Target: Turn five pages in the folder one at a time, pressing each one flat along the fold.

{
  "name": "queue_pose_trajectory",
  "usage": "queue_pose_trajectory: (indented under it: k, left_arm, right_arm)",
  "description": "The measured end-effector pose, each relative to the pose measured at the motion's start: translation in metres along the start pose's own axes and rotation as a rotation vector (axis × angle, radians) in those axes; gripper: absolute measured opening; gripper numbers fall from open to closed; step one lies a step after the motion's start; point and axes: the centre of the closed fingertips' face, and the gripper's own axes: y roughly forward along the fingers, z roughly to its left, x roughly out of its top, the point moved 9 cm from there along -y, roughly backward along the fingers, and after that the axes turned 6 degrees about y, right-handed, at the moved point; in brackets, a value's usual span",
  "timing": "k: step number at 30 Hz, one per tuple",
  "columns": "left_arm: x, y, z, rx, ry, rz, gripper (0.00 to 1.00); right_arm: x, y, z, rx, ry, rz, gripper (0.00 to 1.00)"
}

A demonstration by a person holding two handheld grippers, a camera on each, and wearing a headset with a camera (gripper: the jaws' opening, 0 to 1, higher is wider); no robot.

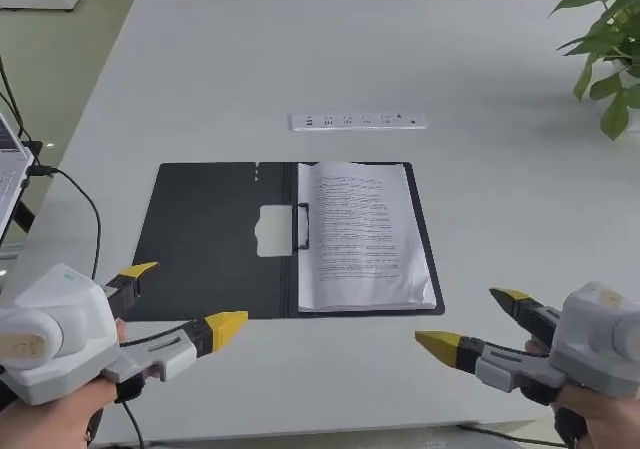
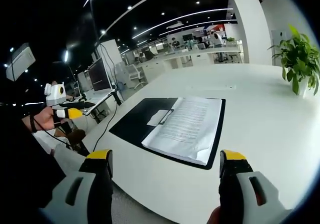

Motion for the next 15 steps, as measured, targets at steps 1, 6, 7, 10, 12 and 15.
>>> queue_pose_trajectory:
  k: [1,6,7,10,12,15]
  left_arm:
    - [0.0003,0.0000,0.0000,0.000,0.000,-0.001,0.80]
    - [0.0017,-0.0008,0.0010,0.002,0.004,0.000,0.80]
    - [0.0018,-0.0011,0.0013,0.003,0.004,-0.001,0.80]
    - [0.0024,-0.0024,0.0023,0.007,0.003,-0.004,0.80]
    - [0.0018,-0.0032,0.0033,0.013,0.002,-0.004,0.80]
    - [0.0010,-0.0035,0.0052,0.019,-0.006,-0.007,0.80]
  right_arm:
    - [0.0003,0.0000,-0.0001,0.000,0.000,0.000,0.88]
    - [0.0018,0.0007,-0.0009,0.001,-0.005,0.001,0.88]
    - [0.0020,0.0008,-0.0009,0.002,-0.007,0.001,0.88]
    - [0.0025,0.0008,-0.0010,0.002,-0.010,0.001,0.88]
    - [0.0023,0.0005,-0.0013,0.002,-0.008,-0.002,0.88]
    - [0.0013,-0.0012,-0.0013,-0.001,-0.006,-0.003,0.88]
